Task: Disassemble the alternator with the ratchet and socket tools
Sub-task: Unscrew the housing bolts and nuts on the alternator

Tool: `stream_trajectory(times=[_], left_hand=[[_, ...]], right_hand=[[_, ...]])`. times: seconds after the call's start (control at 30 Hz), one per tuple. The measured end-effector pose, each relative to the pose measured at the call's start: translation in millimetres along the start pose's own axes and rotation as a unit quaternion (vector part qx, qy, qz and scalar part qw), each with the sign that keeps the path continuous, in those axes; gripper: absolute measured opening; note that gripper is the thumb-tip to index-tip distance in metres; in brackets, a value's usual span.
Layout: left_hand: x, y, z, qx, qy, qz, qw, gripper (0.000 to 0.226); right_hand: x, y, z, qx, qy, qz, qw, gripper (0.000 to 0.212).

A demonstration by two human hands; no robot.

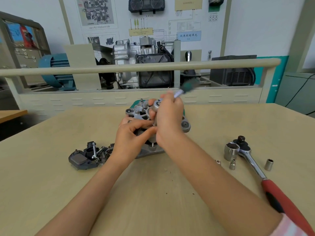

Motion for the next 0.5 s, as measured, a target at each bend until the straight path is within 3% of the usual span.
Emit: stream_trajectory(times=[0.1,0.23,0.33,0.43,0.5], left_hand=[[-2.0,0.0,-0.2,-0.004,0.002,0.019,1.0,0.02],[-2.1,0.5,-0.9,-0.005,-0.012,0.026,1.0,0.009],[-2.6,-1.2,-1.9,-0.017,-0.024,0.016,0.999,0.009],[-1.5,-1.6,-1.1,-0.013,-0.019,0.01,1.0,0.007],[-0.9,-0.5,-0.3,-0.003,-0.005,0.025,1.0,0.013]], right_hand=[[2.7,3.8,0.1,0.021,-0.006,-0.012,1.0,0.024],[-16.8,4.3,13.3,-0.168,0.129,-0.16,0.964,0.026],[-22.8,3.9,14.9,-0.277,0.164,-0.208,0.924,0.028],[-20.7,1.8,11.7,-0.264,0.15,-0.185,0.935,0.028],[-13.4,1.1,8.1,-0.185,0.12,-0.109,0.969,0.029]])
Point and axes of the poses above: each hand's wrist, its own z-axis towards the middle knuckle, its own y-axis out of the palm, x = y × z, the point moved 2 cm from there along z, towards the middle knuckle, and after that the axes turned 7 degrees about y, right-handed, at the moved point
